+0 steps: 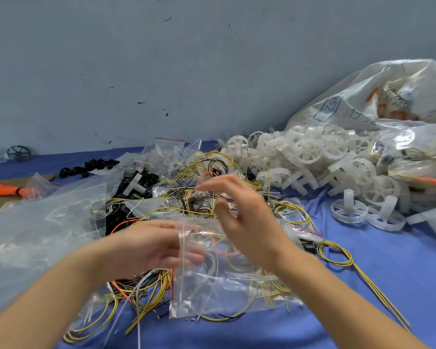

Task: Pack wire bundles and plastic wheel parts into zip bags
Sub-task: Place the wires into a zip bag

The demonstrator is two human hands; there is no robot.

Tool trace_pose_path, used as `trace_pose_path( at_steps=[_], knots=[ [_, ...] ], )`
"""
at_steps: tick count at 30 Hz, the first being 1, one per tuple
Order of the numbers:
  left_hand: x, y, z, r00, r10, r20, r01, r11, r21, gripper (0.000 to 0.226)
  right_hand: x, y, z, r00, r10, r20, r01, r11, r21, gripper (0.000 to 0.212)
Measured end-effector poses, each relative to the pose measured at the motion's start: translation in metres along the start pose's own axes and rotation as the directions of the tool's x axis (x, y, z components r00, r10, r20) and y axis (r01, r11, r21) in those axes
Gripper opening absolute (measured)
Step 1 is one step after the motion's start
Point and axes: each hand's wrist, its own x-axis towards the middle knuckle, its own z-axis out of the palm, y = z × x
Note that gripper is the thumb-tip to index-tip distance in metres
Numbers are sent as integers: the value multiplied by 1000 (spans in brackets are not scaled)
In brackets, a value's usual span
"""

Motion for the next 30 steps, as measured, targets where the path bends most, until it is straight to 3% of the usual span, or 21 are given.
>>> trace_pose_path(
  at_steps=[2, 4, 7, 10, 14, 18, 22, 27, 30],
  knots=[
    [-4, 3, -16, 1000, 26, -2, -26, 1000, 13, 29, 8, 6, -14, 979, 162, -121, -149, 983, 110, 33],
    [0, 7, -29, 988, 90, -128, -87, 996, 30, 29, 13, 15, -27, 927, 311, -208, -269, 941, 207, 34],
    [8, 16, -29, 927, 260, -269, -253, 965, 61, 26, 18, 29, -47, 842, 451, -297, -360, 879, 313, 33],
    [18, 22, -13, 849, 460, -259, -404, 882, 241, 23, 18, 41, -63, 783, 544, -302, -423, 822, 382, 30],
    [37, 36, 34, 788, 612, -67, -502, 701, 507, 19, 17, 59, -86, 716, 632, -297, -498, 761, 416, 23],
    [64, 44, 87, 791, 584, 180, -485, 420, 767, 24, 11, 82, -111, 664, 692, -282, -608, 720, 335, 27],
    [89, 36, 140, 801, 469, 372, -515, 224, 827, 25, -1, 99, -120, 619, 742, -257, -729, 665, 165, 24],
    [111, 10, 191, 818, 393, 421, -367, -207, 907, 36, 1, 100, -112, 630, 738, -241, -731, 668, 136, 20],
    [116, -1, 205, 802, 453, 390, -290, -276, 916, 24, 2, 93, -106, 652, 732, -198, -727, 678, 109, 16]
  ],
)
